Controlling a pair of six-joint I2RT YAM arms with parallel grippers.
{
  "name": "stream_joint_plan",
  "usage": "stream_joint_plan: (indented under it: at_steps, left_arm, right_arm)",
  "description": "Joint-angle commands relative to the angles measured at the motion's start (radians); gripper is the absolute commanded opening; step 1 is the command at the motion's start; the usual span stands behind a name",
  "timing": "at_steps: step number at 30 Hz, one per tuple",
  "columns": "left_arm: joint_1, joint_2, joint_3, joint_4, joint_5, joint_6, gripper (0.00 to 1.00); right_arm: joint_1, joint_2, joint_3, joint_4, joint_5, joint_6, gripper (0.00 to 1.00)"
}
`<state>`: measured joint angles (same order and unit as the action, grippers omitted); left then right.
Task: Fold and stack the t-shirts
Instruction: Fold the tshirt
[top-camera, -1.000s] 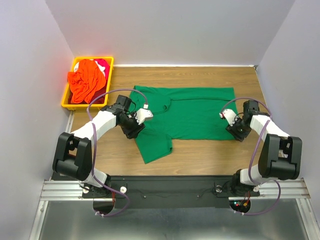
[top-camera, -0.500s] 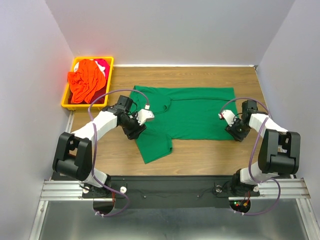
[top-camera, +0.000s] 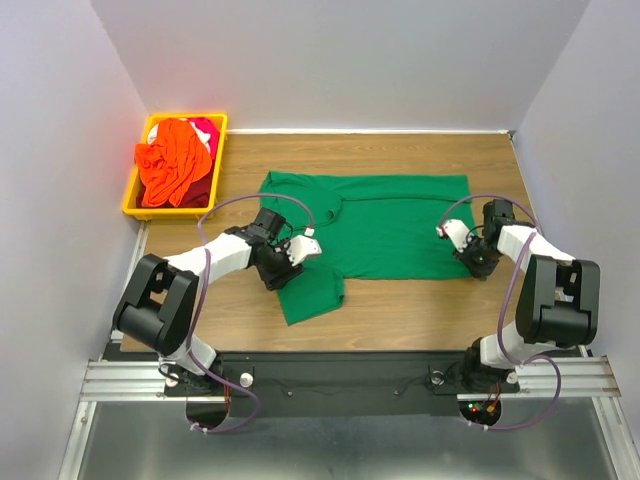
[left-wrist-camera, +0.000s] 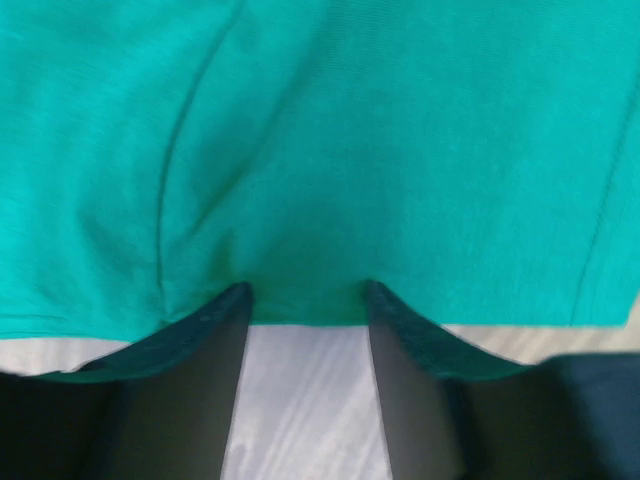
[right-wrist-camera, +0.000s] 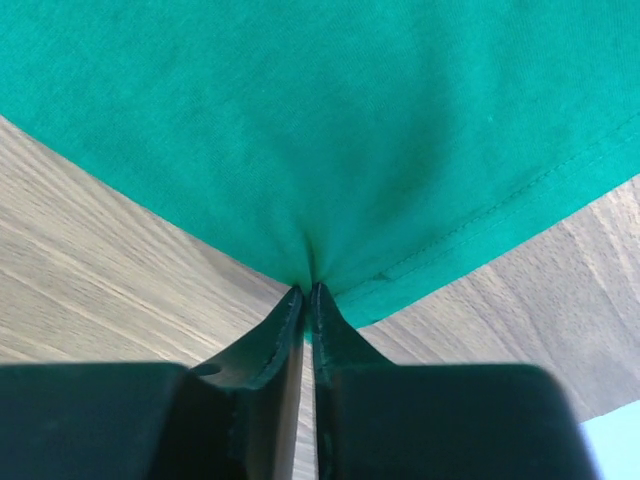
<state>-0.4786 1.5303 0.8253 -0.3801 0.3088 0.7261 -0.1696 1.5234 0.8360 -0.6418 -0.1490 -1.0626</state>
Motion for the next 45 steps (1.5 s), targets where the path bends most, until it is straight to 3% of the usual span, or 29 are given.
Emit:
stream_joint_plan:
  at_steps: [1,3,4,6,7,8,20,25,32,45]
  left_arm:
    - [-0.023,0.045,-0.048,0.067,-0.079,-0.01,0.54]
    - [-0.028,0.05,-0.052,0.057,-0.083,-0.004,0.41]
    - [-0.028,0.047,-0.052,0.035,-0.08,-0.004,0.27]
    - [-0.028,0.034,-0.046,0.001,-0.06,-0.005,0.15]
    - [-0.026,0.012,-0.037,-0.032,-0.05,-0.011,0.03]
    - [-0.028,-0.005,-0.032,-0.063,-0.047,-0.014,0.0]
    - [-0.026,-0.261,0.061,-0.319,0.045,-0.03,0.0]
    - [-0.012,-0.306,0.124,-0.359,0.055,-0.036,0.0]
    - [0.106,-0.161,0.316,-0.367,0.067,0.005,0.0]
    - [0.193,0.174,0.632,-0.35,0.105,0.03,0.0]
  right_arm:
    - [-0.002,0.031,-0.005,0.025,0.009,-0.01,0.08]
    - [-0.004,0.024,-0.002,0.025,0.009,-0.004,0.04]
    - [-0.002,0.021,0.005,0.024,0.015,-0.002,0.01]
    - [-0.002,0.014,0.011,0.019,0.02,0.006,0.01]
    - [-0.004,0.001,0.017,0.011,0.025,0.007,0.01]
    - [-0.004,-0.017,0.02,0.005,0.028,0.013,0.0]
    - [-0.011,-0.195,0.051,-0.168,0.032,-0.002,0.01]
    - [-0.022,-0.184,0.129,-0.203,0.025,0.003,0.01]
    - [-0.031,0.0,0.339,-0.211,-0.007,0.029,0.01]
    - [-0.031,0.334,0.664,-0.225,-0.04,0.052,0.01]
